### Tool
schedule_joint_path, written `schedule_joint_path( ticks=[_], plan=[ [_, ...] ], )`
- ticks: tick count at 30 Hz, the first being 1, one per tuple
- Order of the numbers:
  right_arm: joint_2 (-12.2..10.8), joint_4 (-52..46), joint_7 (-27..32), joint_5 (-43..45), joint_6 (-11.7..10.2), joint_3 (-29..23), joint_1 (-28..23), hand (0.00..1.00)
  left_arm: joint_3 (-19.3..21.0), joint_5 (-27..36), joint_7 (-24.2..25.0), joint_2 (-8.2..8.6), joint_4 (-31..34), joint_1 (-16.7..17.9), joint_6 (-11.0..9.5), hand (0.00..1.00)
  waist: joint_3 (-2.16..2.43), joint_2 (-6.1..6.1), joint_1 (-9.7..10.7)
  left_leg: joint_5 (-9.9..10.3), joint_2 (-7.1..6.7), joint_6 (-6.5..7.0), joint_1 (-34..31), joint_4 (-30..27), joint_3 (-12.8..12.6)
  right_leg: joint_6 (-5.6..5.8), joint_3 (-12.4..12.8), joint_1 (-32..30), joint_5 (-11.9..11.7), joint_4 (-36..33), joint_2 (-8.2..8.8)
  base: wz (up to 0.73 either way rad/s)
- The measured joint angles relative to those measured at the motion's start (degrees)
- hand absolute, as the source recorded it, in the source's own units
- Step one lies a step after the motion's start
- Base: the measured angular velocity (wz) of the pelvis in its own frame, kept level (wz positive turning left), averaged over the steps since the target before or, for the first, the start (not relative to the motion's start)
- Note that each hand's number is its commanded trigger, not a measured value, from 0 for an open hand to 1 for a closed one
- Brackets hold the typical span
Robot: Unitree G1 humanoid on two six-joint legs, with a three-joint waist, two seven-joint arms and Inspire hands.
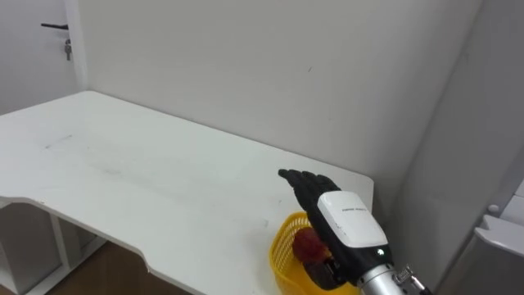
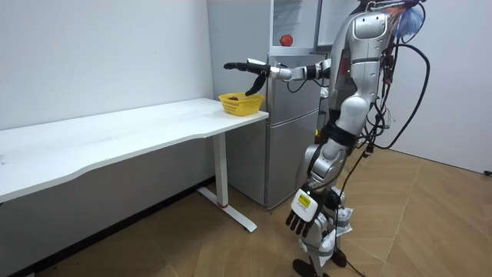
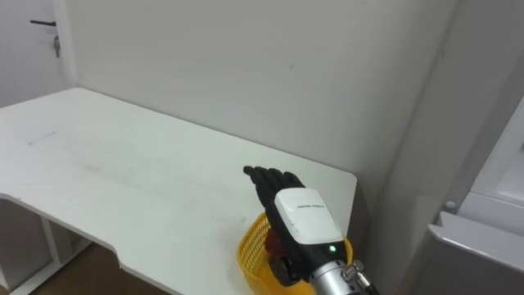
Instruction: Retrieve from the upper fridge
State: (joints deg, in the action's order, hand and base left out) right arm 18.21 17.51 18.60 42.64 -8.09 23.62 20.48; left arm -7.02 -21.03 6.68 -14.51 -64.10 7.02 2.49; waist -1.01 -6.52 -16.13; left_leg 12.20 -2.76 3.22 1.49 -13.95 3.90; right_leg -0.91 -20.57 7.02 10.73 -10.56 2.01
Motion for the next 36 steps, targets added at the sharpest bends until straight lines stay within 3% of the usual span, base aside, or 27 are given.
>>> schedule_joint_path(
  ticks=[24, 27, 29, 31, 36],
  plan=[
    [0.0, 0.1, 0.0, 0.0, 0.0, -0.7, 0.0, 0.0, 0.1, -1.2, -0.2, 0.04, 1.3, 0.1, 0.0, 0.0, 0.04, 0.03, 0.3, 0.0, 0.0, 0.01, -0.1, 0.0, -0.1, 0.0, 0.0, -0.1, 0.0, 0.0, 0.05, 0.0],
    [0.0, 0.0, 0.0, 0.0, -0.2, -0.8, 0.0, 0.0, 0.1, -1.8, -0.2, 0.09, 1.6, 0.1, 0.0, 0.0, 0.31, 0.1, 0.4, 0.0, 0.0, 0.01, -0.2, 0.0, -0.1, 0.0, 0.1, -0.2, 0.0, 0.0, 0.37, 0.0],
    [0.0, -0.3, 0.0, 0.1, -0.2, -0.8, 0.0, 0.0, 0.1, -1.8, -0.2, 0.22, 2.1, 0.2, 0.0, 0.0, 0.83, 0.28, 0.6, 0.0, 0.0, 0.02, -0.2, 0.0, -0.1, 0.0, 0.1, -0.2, 0.0, 0.0, 0.39, 0.0],
    [0.0, -0.4, 0.0, 0.0, -0.7, -1.0, 0.0, 0.0, 0.1, -2.0, -0.1, 0.27, 2.5, 0.2, -0.1, 0.0, 1.06, 0.45, 0.7, 0.0, 0.0, 0.03, -0.1, 0.1, -0.1, 0.0, 0.1, -0.2, 0.0, -0.1, 0.39, 0.0],
    [0.0, -4.3, 0.3, -4.9, -0.8, -1.2, 0.0, 0.0, 0.1, -2.3, -0.2, 0.24, 2.8, 0.4, 0.0, 0.0, 0.94, 0.63, 1.8, -0.1, 0.04, 0.05, 0.0, 0.3, -0.5, 0.0, 2.3, -0.3, 0.0, 0.0, -0.07, -0.04]
  ],
)
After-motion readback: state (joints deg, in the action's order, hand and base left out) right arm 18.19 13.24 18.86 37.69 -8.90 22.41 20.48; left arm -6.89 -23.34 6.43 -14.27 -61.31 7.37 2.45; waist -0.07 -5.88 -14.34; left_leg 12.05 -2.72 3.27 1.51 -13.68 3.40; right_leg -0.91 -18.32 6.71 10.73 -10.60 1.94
